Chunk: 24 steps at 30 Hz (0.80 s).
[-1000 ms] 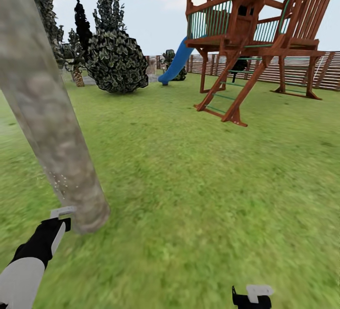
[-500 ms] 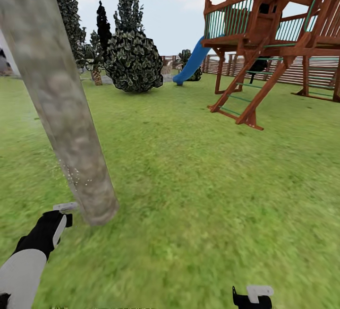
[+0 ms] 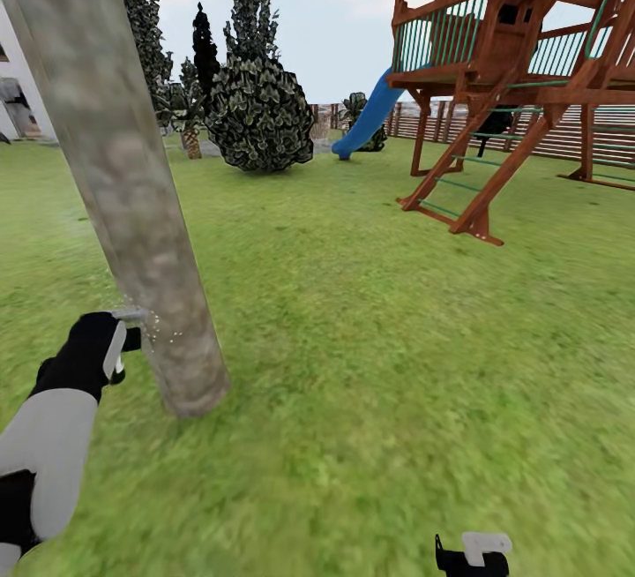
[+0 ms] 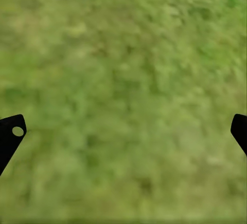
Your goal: In the garden, pick up the pesticide atomizer on the floor and spray pesticide onto both trees until each tree trunk is fully covered.
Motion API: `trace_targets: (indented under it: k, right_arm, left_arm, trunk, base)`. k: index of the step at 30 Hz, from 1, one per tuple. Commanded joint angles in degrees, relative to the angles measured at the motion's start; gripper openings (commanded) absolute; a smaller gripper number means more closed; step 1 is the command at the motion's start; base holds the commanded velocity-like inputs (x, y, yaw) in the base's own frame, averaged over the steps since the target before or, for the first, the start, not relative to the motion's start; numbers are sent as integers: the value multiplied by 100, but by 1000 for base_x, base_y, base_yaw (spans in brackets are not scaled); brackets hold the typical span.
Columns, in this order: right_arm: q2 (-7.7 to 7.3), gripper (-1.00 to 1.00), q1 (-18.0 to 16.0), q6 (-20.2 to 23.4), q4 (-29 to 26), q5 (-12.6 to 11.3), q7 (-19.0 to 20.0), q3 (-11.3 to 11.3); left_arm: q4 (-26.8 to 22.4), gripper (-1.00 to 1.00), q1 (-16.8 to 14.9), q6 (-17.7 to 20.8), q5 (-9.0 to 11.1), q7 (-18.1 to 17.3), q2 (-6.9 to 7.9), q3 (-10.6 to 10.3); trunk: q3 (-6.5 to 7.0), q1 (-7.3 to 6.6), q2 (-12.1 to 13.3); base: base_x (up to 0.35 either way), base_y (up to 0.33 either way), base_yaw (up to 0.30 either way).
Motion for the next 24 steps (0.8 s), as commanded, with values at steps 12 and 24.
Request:
trace_targets:
  k: [12, 24]
  right_arm:
    - [12, 100, -2, -13, 0, -35, -15, 53]
    - [16, 100, -2, -17, 0, -41, -28, 53]
  left_arm:
    - [-566, -100, 25, 421, -40, -23, -19, 10]
    - [-581, -100, 51, 400, -44, -22, 4, -9]
  trunk:
    - [-5, -1, -2]
    - [-5, -1, -2]
  base:
    - [6, -153, 0]
    - [-7, -272, 98]
